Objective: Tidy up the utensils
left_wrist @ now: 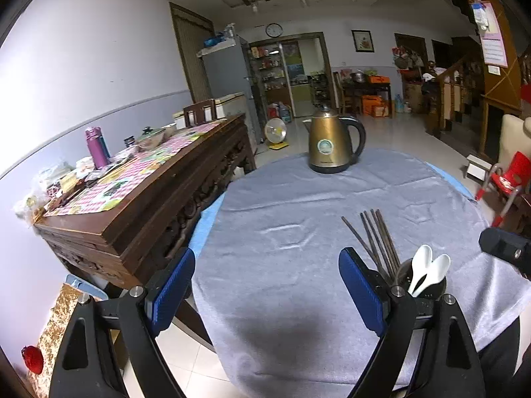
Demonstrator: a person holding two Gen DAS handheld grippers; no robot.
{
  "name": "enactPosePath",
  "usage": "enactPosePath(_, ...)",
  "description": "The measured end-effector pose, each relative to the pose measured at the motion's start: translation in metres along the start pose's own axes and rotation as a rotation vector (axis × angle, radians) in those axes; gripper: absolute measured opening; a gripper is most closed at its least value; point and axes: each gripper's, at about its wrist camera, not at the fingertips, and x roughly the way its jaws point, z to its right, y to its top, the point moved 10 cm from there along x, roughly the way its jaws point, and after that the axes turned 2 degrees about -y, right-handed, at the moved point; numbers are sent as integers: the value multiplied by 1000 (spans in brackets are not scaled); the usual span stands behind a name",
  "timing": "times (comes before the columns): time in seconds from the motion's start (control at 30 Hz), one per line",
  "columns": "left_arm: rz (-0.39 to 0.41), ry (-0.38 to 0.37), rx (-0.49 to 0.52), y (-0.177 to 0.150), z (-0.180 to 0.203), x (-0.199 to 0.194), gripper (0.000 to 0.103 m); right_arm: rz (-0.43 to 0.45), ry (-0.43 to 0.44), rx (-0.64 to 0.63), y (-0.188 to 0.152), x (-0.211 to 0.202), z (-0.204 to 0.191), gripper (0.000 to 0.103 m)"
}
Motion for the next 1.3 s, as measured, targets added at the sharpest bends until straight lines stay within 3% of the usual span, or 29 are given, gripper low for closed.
enactPosePath(0.2, -48, 15, 8, -5, 3, 17, 89, 17, 38, -7, 16, 0, -6, 64)
enactPosePath(0.47, -94, 28, 16, -13, 5, 37, 89, 3, 51, 54, 23, 17, 17, 64)
enactPosePath(1.3, -192, 22, 58, -6, 29, 91, 89, -68, 37, 113, 42, 66, 57, 64)
